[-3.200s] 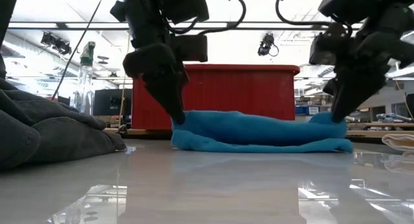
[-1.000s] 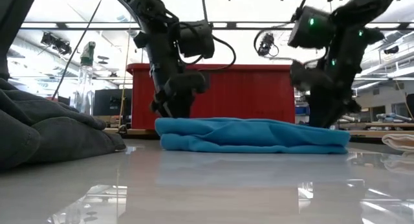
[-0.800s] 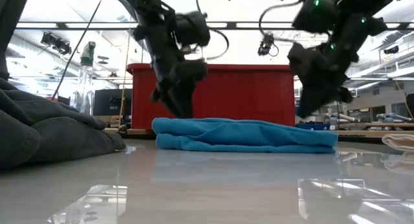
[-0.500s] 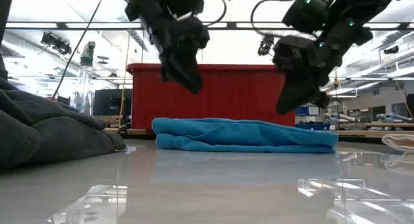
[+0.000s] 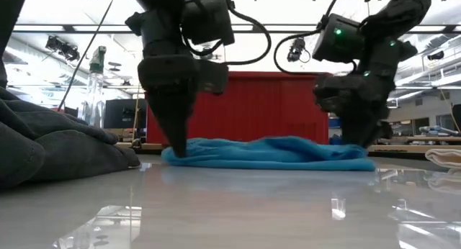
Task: Fold laundry
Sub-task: Fold the blue shorts
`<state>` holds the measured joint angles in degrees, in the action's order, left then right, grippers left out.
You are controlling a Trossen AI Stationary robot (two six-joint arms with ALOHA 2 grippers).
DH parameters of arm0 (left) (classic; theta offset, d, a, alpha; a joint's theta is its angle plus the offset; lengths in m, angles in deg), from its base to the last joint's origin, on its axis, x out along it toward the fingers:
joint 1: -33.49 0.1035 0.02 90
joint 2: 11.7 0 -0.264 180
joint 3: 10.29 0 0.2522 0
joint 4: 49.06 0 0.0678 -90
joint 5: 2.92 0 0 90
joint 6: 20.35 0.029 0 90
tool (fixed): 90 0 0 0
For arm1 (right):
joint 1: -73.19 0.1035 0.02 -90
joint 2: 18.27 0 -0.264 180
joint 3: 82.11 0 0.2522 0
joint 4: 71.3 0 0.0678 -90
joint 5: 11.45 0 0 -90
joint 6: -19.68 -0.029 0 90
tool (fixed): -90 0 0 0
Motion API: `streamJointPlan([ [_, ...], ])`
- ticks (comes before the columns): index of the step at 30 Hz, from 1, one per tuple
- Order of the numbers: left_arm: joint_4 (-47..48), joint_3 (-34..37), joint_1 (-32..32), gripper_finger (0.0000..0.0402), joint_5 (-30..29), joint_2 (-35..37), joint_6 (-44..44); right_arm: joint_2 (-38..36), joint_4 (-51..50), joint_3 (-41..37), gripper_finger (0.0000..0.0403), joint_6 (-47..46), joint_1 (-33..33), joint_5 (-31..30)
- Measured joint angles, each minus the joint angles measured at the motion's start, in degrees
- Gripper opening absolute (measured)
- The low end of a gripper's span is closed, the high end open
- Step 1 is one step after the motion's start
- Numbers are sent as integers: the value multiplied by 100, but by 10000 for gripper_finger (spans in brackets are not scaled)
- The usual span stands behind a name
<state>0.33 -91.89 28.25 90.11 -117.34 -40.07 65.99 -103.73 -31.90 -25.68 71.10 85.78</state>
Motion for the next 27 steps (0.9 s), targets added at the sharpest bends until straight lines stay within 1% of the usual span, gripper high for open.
streamJointPlan([
  [4,205,-8,-12,157,2,91,-165,-299,-94,-2,71,-257,211,433],
  [7,171,-110,39,157,4,316,-168,-670,134,-2,71,-442,280,475],
  [9,162,-198,90,157,-77,455,-164,-935,346,-2,71,-503,285,263],
  [13,-11,-393,219,157,-447,680,58,-1206,914,2,71,-318,83,-527],
  [16,-411,-437,361,157,-540,725,160,-1040,1100,2,71,-3,-181,-702],
  [18,-648,-437,451,157,-542,696,185,-797,1181,0,71,141,-319,-526],
  [20,-896,-437,536,157,-547,595,185,-570,1281,0,71,254,-382,-210],
  [23,-1028,-430,609,157,-555,438,159,-282,1397,0,71,323,-340,169],
  [27,-1531,-428,601,157,-477,211,67,7,1374,0,70,348,-258,222],
])
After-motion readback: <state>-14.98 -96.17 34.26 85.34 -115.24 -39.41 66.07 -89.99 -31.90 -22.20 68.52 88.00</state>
